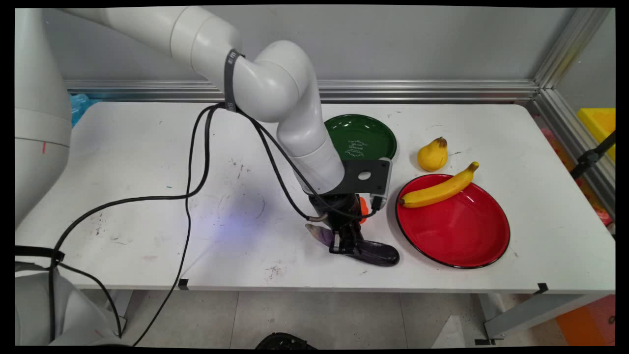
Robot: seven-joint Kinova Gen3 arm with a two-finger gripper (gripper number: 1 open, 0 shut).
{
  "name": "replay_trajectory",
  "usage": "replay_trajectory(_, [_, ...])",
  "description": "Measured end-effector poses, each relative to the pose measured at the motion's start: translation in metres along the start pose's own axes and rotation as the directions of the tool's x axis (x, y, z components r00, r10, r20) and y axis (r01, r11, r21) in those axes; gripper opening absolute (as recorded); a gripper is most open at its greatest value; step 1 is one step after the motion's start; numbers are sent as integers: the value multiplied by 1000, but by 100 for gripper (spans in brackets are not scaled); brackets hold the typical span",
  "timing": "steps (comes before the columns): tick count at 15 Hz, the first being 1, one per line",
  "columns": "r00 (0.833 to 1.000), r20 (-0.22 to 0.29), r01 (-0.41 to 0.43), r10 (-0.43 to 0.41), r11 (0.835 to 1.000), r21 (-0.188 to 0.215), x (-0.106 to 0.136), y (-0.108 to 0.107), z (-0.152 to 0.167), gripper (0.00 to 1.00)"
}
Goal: Place the picked object on the table
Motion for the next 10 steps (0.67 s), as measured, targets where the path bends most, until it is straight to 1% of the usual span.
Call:
replay_trajectory(3, [1000, -2, 5, -5, 1000, 7, -1, -3, 5, 0])
replay_trajectory(4, [1000, -4, 5, -5, 1000, 8, -2, -4, 6, 100])
replay_trajectory(8, [1000, -16, -4, 4, 1000, 4, -4, -5, 1, 100])
replay_trajectory(10, [1000, -29, -6, 6, 1000, 7, -4, -6, -9, 100])
